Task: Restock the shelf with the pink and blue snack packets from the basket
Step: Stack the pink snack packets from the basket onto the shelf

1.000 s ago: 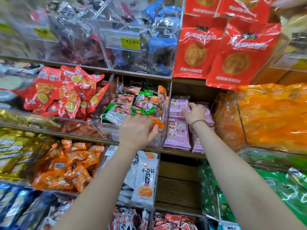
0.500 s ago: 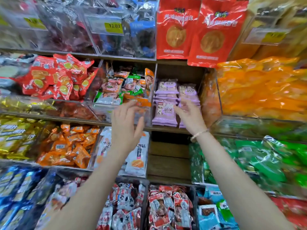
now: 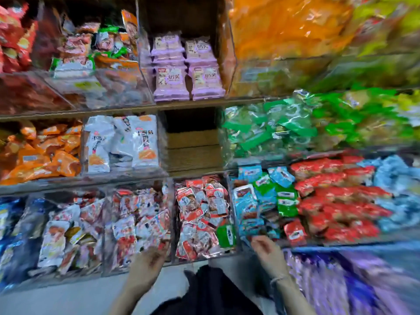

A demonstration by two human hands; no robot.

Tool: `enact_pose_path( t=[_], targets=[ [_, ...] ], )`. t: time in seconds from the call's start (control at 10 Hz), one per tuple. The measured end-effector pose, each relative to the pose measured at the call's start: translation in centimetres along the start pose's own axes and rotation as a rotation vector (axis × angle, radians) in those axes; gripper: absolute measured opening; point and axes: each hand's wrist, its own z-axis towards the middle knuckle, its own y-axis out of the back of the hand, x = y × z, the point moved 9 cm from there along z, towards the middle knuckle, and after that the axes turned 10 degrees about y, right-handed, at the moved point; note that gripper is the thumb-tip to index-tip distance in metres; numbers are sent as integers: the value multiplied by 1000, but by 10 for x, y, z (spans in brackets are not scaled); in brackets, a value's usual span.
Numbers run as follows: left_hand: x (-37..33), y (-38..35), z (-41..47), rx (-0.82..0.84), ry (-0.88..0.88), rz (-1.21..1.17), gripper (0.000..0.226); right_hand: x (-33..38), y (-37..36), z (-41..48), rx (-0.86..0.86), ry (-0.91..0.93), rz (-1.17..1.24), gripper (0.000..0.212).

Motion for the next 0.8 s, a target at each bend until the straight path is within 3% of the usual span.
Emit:
enact_pose_path(
  t=[0.3, 0.5, 0.8],
  targets=[
    [23, -86, -56, 288, 65, 277, 28, -147, 21, -125, -53, -460, -39, 28],
    [-12, -143, -107, 394, 3, 249, 18, -185, 86, -172, -230, -539, -19, 16],
    [-104, -236, -136, 451, -57, 255, 44, -227, 216, -179, -327, -602, -196, 26]
  ],
)
